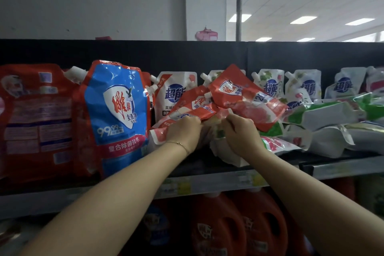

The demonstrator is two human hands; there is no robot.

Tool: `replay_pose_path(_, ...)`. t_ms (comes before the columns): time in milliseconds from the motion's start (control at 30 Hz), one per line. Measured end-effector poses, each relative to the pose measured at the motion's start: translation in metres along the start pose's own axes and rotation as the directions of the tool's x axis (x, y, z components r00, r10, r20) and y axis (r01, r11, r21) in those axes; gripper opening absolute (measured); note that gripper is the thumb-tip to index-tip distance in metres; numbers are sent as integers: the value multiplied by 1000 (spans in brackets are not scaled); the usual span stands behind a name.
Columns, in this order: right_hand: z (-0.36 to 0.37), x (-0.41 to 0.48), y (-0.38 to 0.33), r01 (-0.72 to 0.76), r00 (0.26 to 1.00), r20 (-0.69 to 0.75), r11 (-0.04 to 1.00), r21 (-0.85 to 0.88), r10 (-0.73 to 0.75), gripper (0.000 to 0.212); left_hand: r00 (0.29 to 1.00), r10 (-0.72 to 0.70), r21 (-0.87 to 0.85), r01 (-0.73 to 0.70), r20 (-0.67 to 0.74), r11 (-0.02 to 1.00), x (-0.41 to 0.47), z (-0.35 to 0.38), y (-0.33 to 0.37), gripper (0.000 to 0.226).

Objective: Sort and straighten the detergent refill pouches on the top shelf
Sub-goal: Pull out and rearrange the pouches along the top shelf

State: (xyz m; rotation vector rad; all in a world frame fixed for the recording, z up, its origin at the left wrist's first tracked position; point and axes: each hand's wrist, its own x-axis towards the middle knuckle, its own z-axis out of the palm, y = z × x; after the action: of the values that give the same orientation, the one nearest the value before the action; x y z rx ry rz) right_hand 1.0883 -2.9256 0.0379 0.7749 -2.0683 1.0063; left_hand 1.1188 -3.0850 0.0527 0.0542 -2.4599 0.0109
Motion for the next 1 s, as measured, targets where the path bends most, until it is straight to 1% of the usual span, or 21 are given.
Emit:
replay_pose_path(67,0,3,2,-31,1000,-2,999,24,31,39,999,-18,-128,12,-45,992,3,-7,-5,34)
replay_pose_path(167,0,8,5,-77,997,5,996,44,77,39,988,-59,-238,23,-146,971,6,-11,-12,35)
replay_pose_path(267,1,16,7,-155,988,24,987,43,154,32,964,-150,-341,69,-219,937,13,-24,-19,42)
replay_pose_path(333,3,23,9,-237,970,74,969,73,231,31,938,-221,-420,93,-266,903,20,-36,-23,46)
replay_pose_path(400,5,31,9,-325,939,150,941,96,310,29,892,-331,-499,145,-308,855,25,-45,-25,47)
replay_pose_path(433,7,36,10,-362,921,189,926,103,339,30,856,-407,-551,182,-319,814,26,-47,-26,45)
replay_pose_path(500,9,43,6,-433,879,282,892,132,385,31,758,-571,-666,253,-315,702,26,-46,-27,39)
replay_pose_path(533,8,45,1,-460,858,335,873,161,390,30,715,-629,-725,254,-304,640,24,-44,-25,36)
replay_pose_path(567,8,48,-4,-481,836,399,853,204,376,28,687,-663,-774,234,-296,588,22,-39,-23,36)
replay_pose_path(633,6,49,-15,-478,790,542,840,255,285,22,665,-685,-824,185,-296,535,14,-31,-19,34)
replay_pose_path(667,7,48,-20,-455,761,601,862,225,245,19,664,-685,-827,176,-300,534,9,-26,-19,30)
replay_pose_path(700,8,48,-24,-423,734,643,887,183,217,19,671,-673,-814,177,-311,553,4,-21,-22,23)
replay_pose_path(767,13,47,-33,-385,697,690,914,127,197,30,669,-654,-776,181,-353,604,-5,-11,-31,10)
replay_pose_path(800,15,46,-38,-377,690,696,919,112,198,36,676,-635,-757,173,-374,630,-10,-9,-36,2)
replay_pose_path(833,20,46,-43,-372,687,696,924,91,208,42,677,-605,-724,155,-418,673,-14,-6,-42,16)
replay_pose_path(867,23,44,-51,-366,697,682,928,73,222,51,681,-557,-691,103,-476,716,-19,-6,-47,35)
replay_pose_path(933,33,46,-58,-338,710,664,941,30,234,74,681,-438,-588,12,-587,809,-26,-7,-52,67)
replay_pose_path(967,39,48,-60,-334,727,645,942,31,236,80,691,-372,-503,15,-620,864,-30,-8,-52,75)
replay_pose_path(1000,42,47,-62,-344,741,629,937,55,235,81,707,-307,-404,33,-637,914,-33,-9,-51,77)
